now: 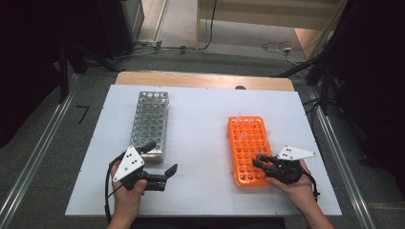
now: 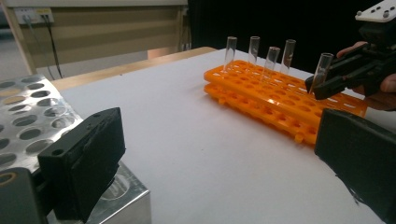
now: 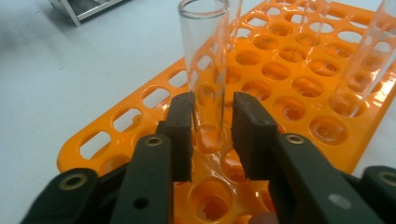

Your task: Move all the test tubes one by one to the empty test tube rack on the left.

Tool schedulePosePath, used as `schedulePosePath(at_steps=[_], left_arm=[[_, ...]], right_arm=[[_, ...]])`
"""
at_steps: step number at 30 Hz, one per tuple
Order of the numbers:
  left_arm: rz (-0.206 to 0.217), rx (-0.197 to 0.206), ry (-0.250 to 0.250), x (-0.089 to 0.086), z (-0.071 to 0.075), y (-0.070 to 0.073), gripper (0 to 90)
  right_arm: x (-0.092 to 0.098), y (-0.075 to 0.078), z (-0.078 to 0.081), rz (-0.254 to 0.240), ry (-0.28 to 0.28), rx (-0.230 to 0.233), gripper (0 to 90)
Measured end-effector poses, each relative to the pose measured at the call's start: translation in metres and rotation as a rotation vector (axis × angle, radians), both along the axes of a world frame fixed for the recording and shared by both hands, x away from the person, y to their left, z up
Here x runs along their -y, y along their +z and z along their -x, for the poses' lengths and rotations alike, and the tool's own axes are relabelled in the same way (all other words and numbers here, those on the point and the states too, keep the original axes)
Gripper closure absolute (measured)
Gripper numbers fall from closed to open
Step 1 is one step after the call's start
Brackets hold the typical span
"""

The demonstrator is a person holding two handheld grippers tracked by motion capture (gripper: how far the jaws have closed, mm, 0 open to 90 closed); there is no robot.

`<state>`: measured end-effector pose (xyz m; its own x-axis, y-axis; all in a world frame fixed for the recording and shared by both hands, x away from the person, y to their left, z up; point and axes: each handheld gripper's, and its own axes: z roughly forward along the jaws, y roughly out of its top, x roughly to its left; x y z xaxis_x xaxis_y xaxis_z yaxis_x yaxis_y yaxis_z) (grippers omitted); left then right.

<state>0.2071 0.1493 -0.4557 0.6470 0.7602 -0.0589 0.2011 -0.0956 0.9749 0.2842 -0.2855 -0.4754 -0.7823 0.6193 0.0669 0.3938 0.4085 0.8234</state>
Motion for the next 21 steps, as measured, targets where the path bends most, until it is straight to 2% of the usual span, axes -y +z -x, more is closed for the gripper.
schedulePosePath(at_steps=[7,9,14,16,21], left_arm=[[-0.015,-0.024,-0.024,0.011,-0.001,0.0,4.5],[-0.015,-0.03,-0.044,0.014,-0.002,-0.001,4.4],[-0.006,-0.036,-0.059,0.019,-0.001,0.001,5.2],[0.004,-0.057,-0.091,0.021,-0.003,0.002,5.2],[0.005,-0.072,-0.131,0.03,-0.002,0.005,5.2]], right_arm=[[-0.001,0.002,0.001,-0.004,0.005,0.013,74.0],[0.001,0.008,0.002,-0.02,-0.007,0.025,74.0],[0.004,0.022,0.007,-0.045,-0.037,0.047,74.1],[0.003,0.027,0.009,-0.052,-0.049,0.05,74.2],[-0.007,0.037,0.018,-0.057,-0.022,0.066,74.2]])
